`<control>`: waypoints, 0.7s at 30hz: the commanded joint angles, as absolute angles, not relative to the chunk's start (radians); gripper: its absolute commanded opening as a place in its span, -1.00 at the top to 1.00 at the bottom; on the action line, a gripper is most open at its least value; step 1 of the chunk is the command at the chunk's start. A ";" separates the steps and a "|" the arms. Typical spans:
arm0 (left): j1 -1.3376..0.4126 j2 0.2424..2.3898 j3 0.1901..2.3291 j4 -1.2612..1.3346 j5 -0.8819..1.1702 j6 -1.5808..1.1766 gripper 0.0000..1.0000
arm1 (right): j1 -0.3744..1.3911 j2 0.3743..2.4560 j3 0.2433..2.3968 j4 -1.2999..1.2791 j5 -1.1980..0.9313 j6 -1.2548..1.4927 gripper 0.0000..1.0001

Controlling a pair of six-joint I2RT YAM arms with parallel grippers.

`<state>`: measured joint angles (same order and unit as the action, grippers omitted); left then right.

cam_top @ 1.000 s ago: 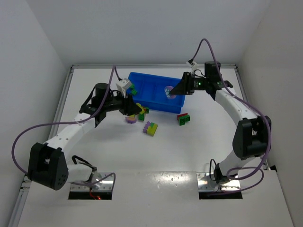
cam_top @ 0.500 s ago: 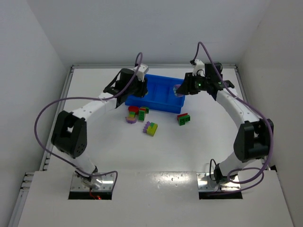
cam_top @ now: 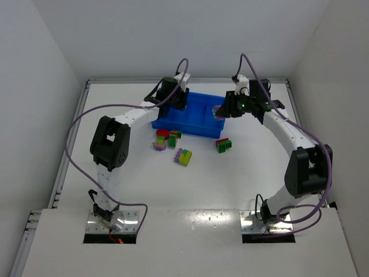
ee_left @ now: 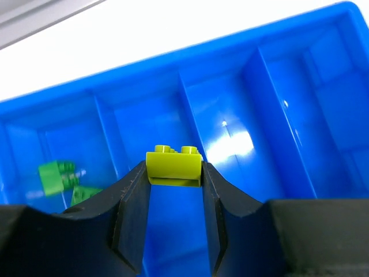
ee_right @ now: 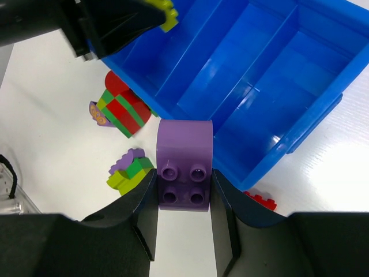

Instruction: Sort the legos into containers by color

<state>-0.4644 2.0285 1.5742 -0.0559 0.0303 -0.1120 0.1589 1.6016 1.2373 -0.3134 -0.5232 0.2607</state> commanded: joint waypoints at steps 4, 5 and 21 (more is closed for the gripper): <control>-0.483 2.157 1.750 -0.038 0.002 -0.094 0.96 | 0.144 1.595 1.224 -0.253 -0.538 0.247 0.98; -0.483 2.173 1.767 -0.038 -0.008 -0.094 0.96 | 0.144 1.595 1.224 -0.253 -0.538 0.247 0.98; -0.511 2.301 1.876 -0.069 -0.170 -0.095 0.94 | 0.117 1.614 1.224 -0.253 -0.584 0.238 0.98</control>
